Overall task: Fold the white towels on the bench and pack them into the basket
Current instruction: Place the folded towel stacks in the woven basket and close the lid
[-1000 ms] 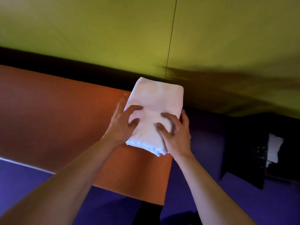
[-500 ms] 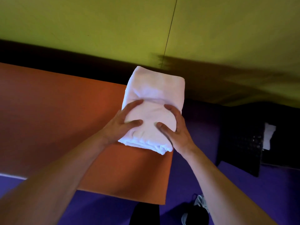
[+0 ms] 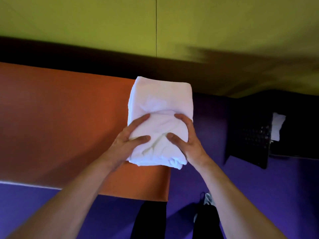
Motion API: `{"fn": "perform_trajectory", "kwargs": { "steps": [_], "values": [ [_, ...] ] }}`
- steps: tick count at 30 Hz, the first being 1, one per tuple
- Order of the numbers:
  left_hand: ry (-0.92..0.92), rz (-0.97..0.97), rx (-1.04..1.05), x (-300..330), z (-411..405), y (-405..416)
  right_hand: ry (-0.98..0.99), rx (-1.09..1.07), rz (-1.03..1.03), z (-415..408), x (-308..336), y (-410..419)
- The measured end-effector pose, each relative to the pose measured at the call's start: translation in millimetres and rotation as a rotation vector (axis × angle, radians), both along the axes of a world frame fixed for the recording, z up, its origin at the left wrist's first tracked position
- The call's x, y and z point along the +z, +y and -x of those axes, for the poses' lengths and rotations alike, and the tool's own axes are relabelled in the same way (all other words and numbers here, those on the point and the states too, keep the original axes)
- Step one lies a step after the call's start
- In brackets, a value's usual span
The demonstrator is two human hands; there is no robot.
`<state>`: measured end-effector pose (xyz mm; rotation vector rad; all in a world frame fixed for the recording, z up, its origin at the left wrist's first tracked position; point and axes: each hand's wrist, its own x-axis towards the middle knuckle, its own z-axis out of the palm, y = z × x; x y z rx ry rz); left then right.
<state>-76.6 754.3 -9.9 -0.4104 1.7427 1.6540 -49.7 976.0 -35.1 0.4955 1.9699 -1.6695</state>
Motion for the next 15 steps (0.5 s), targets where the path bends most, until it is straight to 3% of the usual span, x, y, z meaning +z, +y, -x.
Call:
{"fn": "perform_trajectory", "kwargs": {
  "steps": [7, 15],
  "values": [
    [0.055, 0.050, 0.130, 8.3, -17.4, 27.1, 0.064, -0.064, 0.049, -1.7, 6.8, 21.0],
    [0.182, 0.031, 0.046, 40.9, -58.6, 152.9, 0.131, -0.176, 0.044, -59.5, 46.9, 144.6]
  ]
}}
